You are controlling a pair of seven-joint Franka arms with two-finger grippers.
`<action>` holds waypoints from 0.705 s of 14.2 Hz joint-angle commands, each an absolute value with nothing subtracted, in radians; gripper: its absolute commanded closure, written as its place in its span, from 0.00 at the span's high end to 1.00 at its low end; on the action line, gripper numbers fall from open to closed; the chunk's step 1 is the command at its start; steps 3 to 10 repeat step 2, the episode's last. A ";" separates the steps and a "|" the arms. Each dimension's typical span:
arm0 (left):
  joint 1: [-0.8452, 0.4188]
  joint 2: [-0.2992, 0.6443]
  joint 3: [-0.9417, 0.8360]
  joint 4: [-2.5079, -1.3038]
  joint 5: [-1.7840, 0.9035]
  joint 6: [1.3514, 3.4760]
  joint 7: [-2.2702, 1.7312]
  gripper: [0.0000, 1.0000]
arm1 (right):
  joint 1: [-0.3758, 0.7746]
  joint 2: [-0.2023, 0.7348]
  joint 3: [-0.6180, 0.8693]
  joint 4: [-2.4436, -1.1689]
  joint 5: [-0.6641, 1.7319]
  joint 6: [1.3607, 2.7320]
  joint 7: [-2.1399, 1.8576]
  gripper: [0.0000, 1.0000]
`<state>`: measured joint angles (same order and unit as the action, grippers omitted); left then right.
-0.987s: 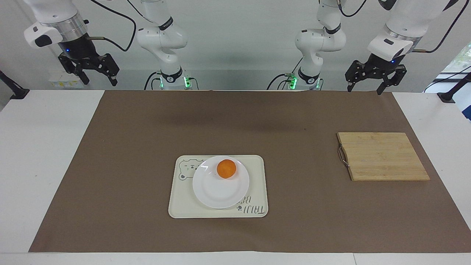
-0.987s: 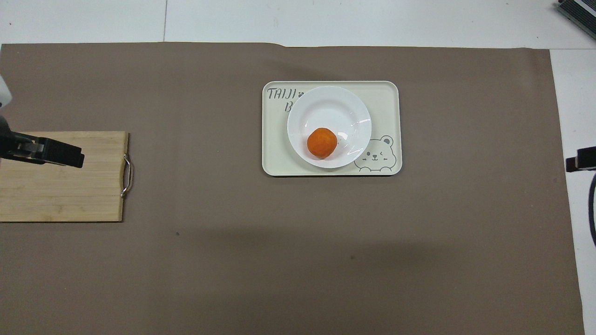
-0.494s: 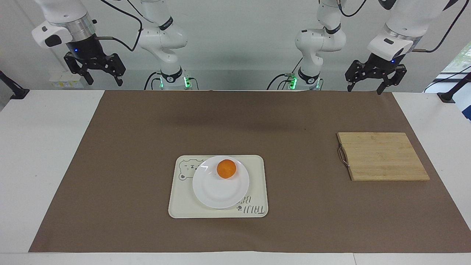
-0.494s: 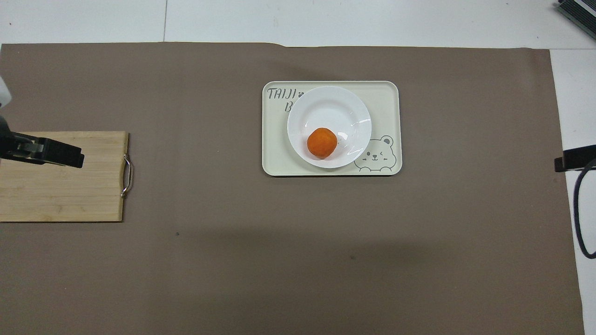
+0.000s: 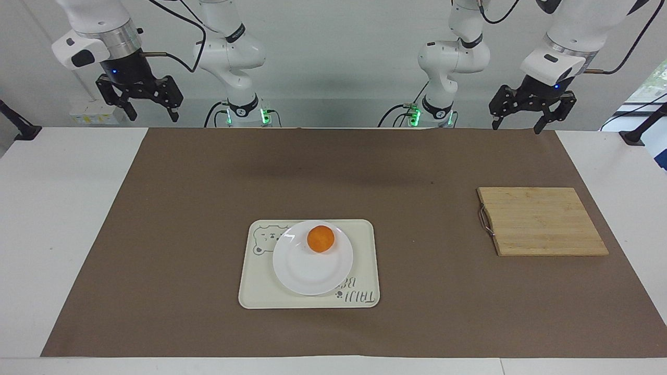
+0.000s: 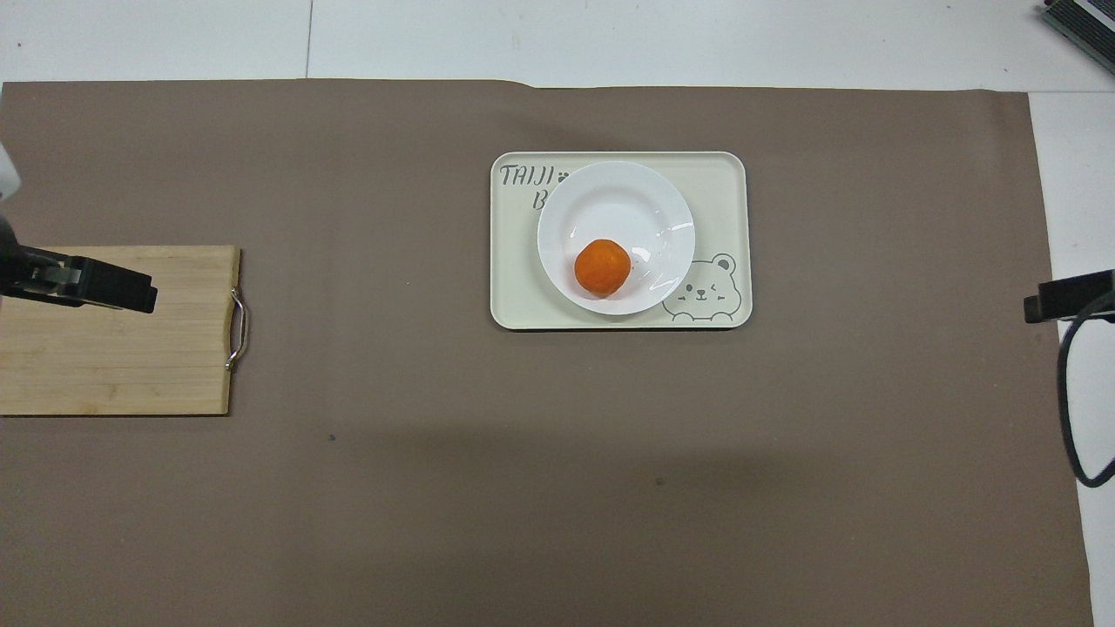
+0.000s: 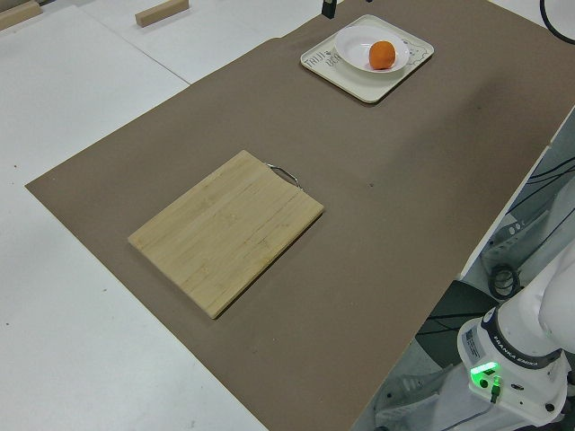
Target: Place orange and plate with both arms
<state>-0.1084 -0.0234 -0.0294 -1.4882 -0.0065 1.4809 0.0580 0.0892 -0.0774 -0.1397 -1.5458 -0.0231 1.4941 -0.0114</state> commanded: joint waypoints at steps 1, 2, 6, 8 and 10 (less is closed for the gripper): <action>-0.091 -0.038 -0.037 -1.500 -0.015 1.494 0.074 1.00 | 0.084 -0.091 -0.137 -1.559 -0.038 1.494 -0.028 1.00; -0.091 -0.040 -0.037 -1.500 -0.015 1.494 0.072 1.00 | 0.084 -0.089 -0.137 -1.555 -0.041 1.494 -0.029 1.00; -0.091 -0.040 -0.037 -1.500 -0.015 1.494 0.072 1.00 | 0.084 -0.089 -0.137 -1.555 -0.041 1.494 -0.029 1.00; -0.091 -0.040 -0.037 -1.500 -0.015 1.494 0.072 1.00 | 0.084 -0.089 -0.137 -1.555 -0.041 1.494 -0.029 1.00; -0.091 -0.040 -0.037 -1.500 -0.015 1.494 0.072 1.00 | 0.084 -0.089 -0.137 -1.555 -0.041 1.494 -0.029 1.00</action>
